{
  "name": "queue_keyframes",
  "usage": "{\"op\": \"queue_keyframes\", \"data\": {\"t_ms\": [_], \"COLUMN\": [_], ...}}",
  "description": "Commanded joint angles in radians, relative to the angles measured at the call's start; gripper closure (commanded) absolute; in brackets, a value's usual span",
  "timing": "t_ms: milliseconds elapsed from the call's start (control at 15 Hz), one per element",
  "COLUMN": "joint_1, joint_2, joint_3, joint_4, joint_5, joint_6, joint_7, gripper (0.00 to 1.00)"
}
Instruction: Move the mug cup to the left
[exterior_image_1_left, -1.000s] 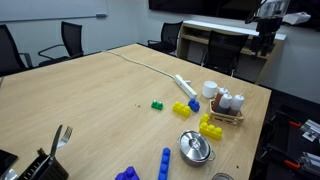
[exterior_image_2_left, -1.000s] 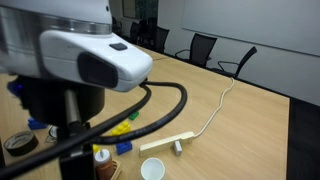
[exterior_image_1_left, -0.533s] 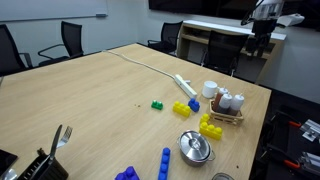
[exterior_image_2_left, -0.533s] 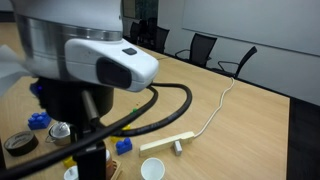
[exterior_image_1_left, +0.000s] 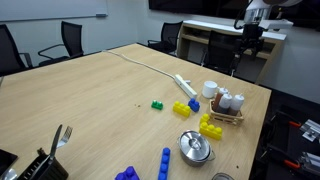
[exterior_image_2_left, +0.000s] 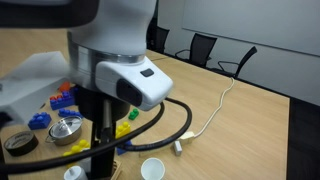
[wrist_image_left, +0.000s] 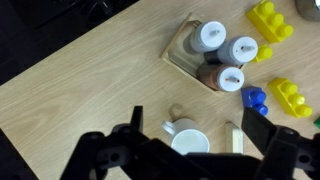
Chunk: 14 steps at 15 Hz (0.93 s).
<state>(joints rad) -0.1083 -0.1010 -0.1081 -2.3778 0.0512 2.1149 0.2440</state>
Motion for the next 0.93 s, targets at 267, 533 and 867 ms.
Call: {"op": "queue_keyframes", "data": {"t_ms": [267,533,867], "joint_1": [0.004,0.011,0.012], "joint_2": [0.315,0.301,0.301], "joint_3": [-0.025,-0.027,-0.023], "joint_4": [0.171,0.147,0.162], "joint_5": [0.088,0.062,0.08], "joint_6": [0.195,0.19,0.178], "joint_7": [0.34,0.283,0.301], "gripper": [0.0,0.0,0.0]}}
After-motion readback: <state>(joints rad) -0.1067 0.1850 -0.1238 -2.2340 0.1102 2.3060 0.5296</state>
